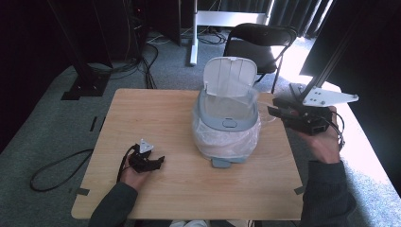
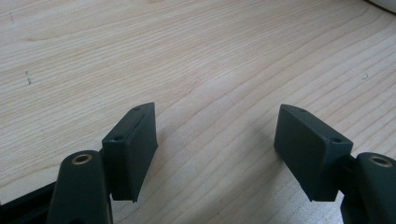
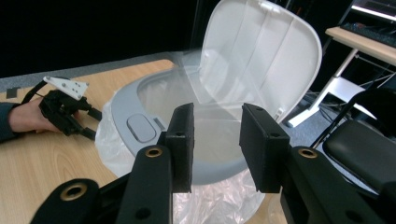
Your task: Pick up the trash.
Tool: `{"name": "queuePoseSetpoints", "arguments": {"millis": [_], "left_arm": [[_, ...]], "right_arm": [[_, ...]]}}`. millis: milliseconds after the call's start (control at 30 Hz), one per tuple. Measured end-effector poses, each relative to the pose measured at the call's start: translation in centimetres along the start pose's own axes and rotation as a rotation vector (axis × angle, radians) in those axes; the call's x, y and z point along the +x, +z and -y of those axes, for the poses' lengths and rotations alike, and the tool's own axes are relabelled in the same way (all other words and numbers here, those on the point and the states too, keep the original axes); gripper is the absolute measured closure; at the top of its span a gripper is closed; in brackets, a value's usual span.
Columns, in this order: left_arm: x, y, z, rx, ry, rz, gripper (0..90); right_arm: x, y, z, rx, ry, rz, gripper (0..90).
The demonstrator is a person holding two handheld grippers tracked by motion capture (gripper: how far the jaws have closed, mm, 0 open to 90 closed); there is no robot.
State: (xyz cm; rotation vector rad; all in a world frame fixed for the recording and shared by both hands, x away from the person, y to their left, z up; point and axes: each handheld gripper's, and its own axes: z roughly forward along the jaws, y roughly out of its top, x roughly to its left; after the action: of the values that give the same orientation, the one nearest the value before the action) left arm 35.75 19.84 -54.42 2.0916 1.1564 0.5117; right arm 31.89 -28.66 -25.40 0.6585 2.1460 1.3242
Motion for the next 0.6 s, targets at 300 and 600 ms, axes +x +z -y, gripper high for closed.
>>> {"name": "queuePoseSetpoints", "arguments": {"millis": [300, 600], "left_arm": [[0.0, 0.0, 0.0, -0.001, -0.001, 0.0, 30.0], [0.0, 0.0, 0.0, 0.002, 0.001, 0.002, 30.0]], "right_arm": [[-0.3, -0.5, 0.6, -0.022, 0.021, 0.006, 64.9], [-1.0, 1.0, 2.2, 0.015, 0.052, 0.043, 63.6]]}}
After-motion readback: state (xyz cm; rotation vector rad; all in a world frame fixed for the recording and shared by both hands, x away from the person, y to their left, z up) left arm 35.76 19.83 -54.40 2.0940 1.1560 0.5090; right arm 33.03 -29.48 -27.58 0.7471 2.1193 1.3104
